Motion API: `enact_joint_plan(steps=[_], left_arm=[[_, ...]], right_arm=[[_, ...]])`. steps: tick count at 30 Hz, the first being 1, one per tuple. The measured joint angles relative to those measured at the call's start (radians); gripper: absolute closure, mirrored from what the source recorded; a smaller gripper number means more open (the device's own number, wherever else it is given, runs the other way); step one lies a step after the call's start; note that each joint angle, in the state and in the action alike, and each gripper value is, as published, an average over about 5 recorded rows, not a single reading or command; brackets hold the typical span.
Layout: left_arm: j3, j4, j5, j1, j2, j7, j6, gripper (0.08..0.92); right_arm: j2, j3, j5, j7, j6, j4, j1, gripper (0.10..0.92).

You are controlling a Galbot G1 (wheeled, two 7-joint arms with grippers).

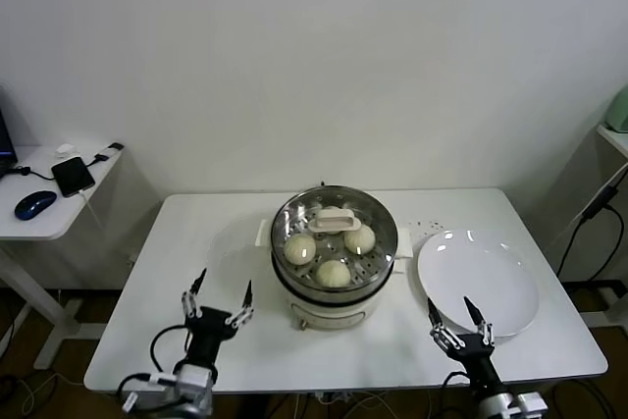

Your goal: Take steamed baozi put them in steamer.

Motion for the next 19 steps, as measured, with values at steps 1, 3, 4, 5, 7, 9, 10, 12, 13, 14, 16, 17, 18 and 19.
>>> enact_joint_plan(steps=[1, 3, 4, 5, 7, 9, 10, 12, 13, 14, 16, 17, 18, 19], left_arm=[[-0.003, -0.003, -0.024, 0.016, 0.002, 0.0, 0.003, 0.177], [-0.01, -0.012, -0.065, 0.047, 0.003, 0.001, 0.012, 0.177], [-0.013, -0.016, -0.083, 0.06, 0.003, 0.0, 0.016, 0.177], [-0.017, -0.02, -0.1, 0.071, 0.003, 0.0, 0.02, 0.177], [-0.026, -0.028, -0.129, 0.091, 0.003, -0.002, 0.028, 0.177], [-0.034, -0.035, -0.155, 0.109, 0.002, -0.004, 0.034, 0.177], [-0.038, -0.039, -0.167, 0.117, 0.001, -0.004, 0.037, 0.177], [-0.043, -0.047, -0.19, 0.133, 0.0, -0.004, 0.041, 0.177], [-0.045, -0.051, -0.2, 0.139, 0.0, -0.004, 0.044, 0.177], [-0.046, -0.055, -0.209, 0.144, -0.001, -0.004, 0.046, 0.177], [-0.049, -0.063, -0.225, 0.152, -0.002, -0.003, 0.049, 0.177], [-0.05, -0.066, -0.231, 0.156, -0.002, -0.003, 0.05, 0.177], [-0.051, -0.068, -0.234, 0.158, -0.002, -0.003, 0.051, 0.177], [-0.052, -0.07, -0.237, 0.16, -0.002, -0.003, 0.051, 0.177]], right_arm=[[0.0, 0.0, -0.001, 0.004, -0.002, 0.007, -0.007, 0.203], [-0.001, 0.0, -0.005, 0.011, -0.008, 0.023, -0.023, 0.203], [-0.002, 0.001, -0.008, 0.014, -0.013, 0.033, -0.032, 0.203], [-0.003, 0.002, -0.012, 0.015, -0.018, 0.043, -0.04, 0.203], [-0.006, 0.004, -0.021, 0.017, -0.026, 0.064, -0.058, 0.203], [-0.008, 0.005, -0.028, 0.017, -0.032, 0.084, -0.074, 0.202], [-0.009, 0.005, -0.031, 0.017, -0.034, 0.093, -0.081, 0.203], [-0.01, 0.004, -0.037, 0.017, -0.04, 0.107, -0.091, 0.203], [-0.01, 0.003, -0.04, 0.017, -0.044, 0.113, -0.094, 0.203], [-0.011, 0.002, -0.044, 0.018, -0.049, 0.118, -0.097, 0.203], [-0.014, 0.001, -0.049, 0.021, -0.058, 0.127, -0.102, 0.203], [-0.015, 0.001, -0.051, 0.022, -0.063, 0.131, -0.105, 0.203], [-0.016, 0.001, -0.052, 0.023, -0.065, 0.134, -0.106, 0.202], [-0.017, 0.001, -0.054, 0.024, -0.067, 0.136, -0.108, 0.203]])
